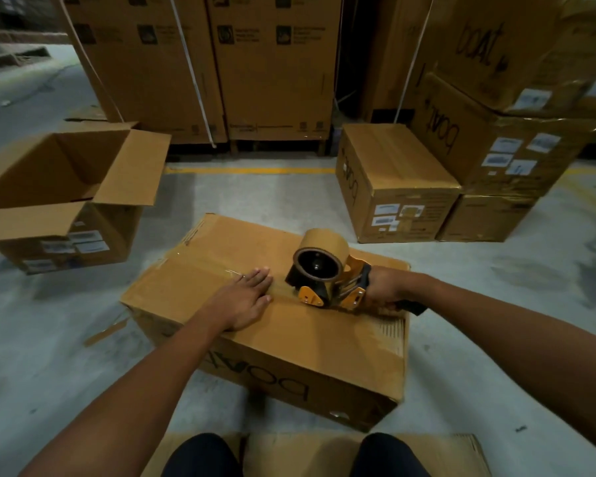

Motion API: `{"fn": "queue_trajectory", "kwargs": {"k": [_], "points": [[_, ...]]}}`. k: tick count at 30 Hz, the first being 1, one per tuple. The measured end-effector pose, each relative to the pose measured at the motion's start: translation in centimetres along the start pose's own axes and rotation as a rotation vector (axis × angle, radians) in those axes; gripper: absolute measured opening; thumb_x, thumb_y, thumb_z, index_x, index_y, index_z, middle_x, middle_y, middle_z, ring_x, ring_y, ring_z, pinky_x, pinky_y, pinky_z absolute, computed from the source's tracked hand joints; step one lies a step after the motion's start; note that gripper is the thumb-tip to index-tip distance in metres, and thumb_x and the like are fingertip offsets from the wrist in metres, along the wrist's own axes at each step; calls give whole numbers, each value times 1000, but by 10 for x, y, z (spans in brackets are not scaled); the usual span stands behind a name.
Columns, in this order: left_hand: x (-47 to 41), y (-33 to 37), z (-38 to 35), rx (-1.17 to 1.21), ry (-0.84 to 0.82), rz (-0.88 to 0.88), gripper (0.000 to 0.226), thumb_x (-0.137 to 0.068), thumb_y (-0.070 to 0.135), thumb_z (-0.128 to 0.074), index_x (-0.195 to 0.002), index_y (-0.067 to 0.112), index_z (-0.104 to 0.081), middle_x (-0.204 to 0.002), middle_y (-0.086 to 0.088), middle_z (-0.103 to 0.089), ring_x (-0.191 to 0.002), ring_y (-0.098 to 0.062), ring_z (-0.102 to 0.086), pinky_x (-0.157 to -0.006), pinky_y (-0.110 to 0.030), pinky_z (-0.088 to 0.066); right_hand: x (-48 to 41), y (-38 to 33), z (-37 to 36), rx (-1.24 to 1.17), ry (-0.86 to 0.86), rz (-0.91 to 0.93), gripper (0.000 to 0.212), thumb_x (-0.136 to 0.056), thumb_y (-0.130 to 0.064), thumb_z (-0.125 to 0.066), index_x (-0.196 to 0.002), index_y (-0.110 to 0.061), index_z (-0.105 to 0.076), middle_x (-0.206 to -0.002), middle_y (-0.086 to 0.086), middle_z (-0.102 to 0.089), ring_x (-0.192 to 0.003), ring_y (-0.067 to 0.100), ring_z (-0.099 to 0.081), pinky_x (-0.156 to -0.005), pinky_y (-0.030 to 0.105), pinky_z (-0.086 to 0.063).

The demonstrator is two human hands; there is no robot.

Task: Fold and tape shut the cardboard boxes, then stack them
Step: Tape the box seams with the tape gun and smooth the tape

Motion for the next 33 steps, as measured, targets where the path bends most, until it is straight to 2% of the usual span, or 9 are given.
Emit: {"fn": "queue_trajectory", "kwargs": {"k": [3,7,12,15,20,22,26,29,33], "points": [[-1,14,-1,-20,-8,31,72,-103,56,-13,-159,14,-1,-166,-3,8,-153,-16,7,-123,-39,-1,11,10,0,-50,28,-5,38,-75,-53,-72,-95,-21,-74,-79,8,-73,-63,26,-68,-59,37,-59],[-4,40,-1,-20,-10,21,69,-105,51,-17,-159,11,-1,-166,-5,7,-153,-17,8,-123,-41,-2,17,2,0,-51,47,-13,14,-87,-30,-69,-93,-17,-69,-81,3,-65,-69,17,-60,-62,29,-51],[-12,81,-2,-16,38,-122,67,-101,55,-14,-147,13,-40,-156,-11,-37,-148,-22,-25,-123,-42,-13,14,7,-5,-55,61,-35,18,-85,-33,-67,-94,-18,-71,-92,8,-71,-84,23,-68,-79,38,-58],[-13,79,-4,-7,44,-118,84,-90,62,-2,-150,14,-37,-158,-11,-35,-148,-21,-25,-124,-40,-13,16,9,-6,-43,64,0,21,-87,-34,-67,-101,-19,-71,-98,7,-71,-89,22,-67,-84,39,-59],[-14,76,-7,7,-16,-91,76,-99,62,-7,-160,17,-6,-167,-3,2,-153,-12,4,-125,-38,-4,32,50,0,-98,4,-89,24,-86,-28,-66,-99,-8,-68,-80,10,-65,-60,19,-59,-51,28,-51],[-14,79,-6,1,-36,-86,85,-93,70,0,-159,17,1,-166,0,9,-152,-11,8,-125,-37,-3,44,70,2,-141,-17,-136,13,-87,-22,-67,-90,-10,-64,-74,9,-57,-55,17,-51,-49,26,-47],[-16,98,-10,-16,-27,-35,76,-102,60,-14,-158,12,5,-164,-2,14,-152,-15,11,-124,-39,-1,56,81,-2,-195,-7,-108,14,-85,-21,-71,-81,-15,-60,-69,7,-53,-52,16,-47,-47,24,-44],[-18,118,-9,-5,-5,-73,74,-103,58,-13,-159,12,1,-166,-5,8,-152,-15,9,-122,-37,0,52,78,-2,-179,-5,-106,13,-85,-19,-72,-82,-15,-60,-69,7,-54,-50,16,-48,-47,24,-45],[-23,152,-10,-1,18,-179,66,-104,53,-18,-153,11,-30,-161,-12,-27,-151,-23,-17,-125,-40,-8,52,77,2,-162,-6,-130,10,-86,-16,-70,-86,-13,-60,-73,8,-55,-53,16,-50,-47,24,-45]]}}
Point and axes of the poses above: each hand's wrist, its own x-axis away from the middle knuckle, its own z-axis out of the back of the hand, y = z × x, the point moved 4 cm from there along -x, towards the middle knuckle
